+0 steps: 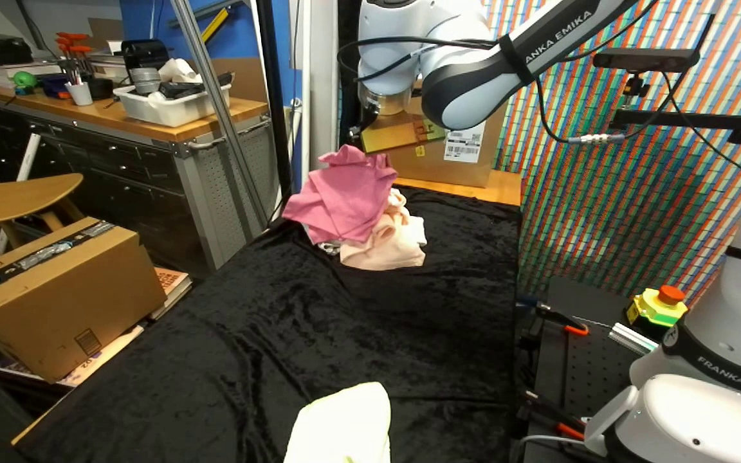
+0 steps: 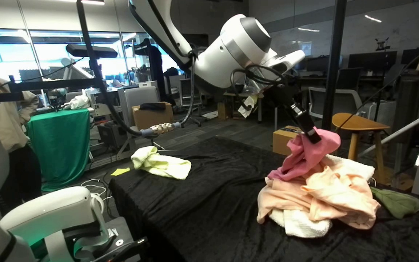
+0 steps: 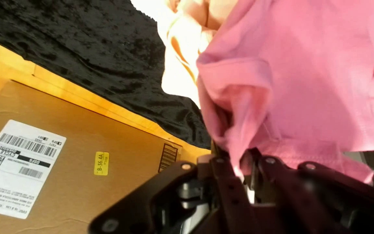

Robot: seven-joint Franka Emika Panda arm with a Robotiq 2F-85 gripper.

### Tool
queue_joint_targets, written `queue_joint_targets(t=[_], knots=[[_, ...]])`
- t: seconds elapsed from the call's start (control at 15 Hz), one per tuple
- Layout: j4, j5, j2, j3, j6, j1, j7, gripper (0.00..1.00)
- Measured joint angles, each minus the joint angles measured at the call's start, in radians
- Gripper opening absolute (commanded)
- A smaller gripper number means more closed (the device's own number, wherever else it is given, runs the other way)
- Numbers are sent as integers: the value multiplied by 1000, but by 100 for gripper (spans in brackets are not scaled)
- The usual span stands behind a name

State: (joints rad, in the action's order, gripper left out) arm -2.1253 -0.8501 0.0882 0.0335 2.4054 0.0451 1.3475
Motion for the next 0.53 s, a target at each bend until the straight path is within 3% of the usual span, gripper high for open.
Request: queue_joint_targets(t=[0.4,0.53], knots=[[3,14,-2,0,-28,-4,0,95],[3,14,-7,-1,-41,-4,-3,100]])
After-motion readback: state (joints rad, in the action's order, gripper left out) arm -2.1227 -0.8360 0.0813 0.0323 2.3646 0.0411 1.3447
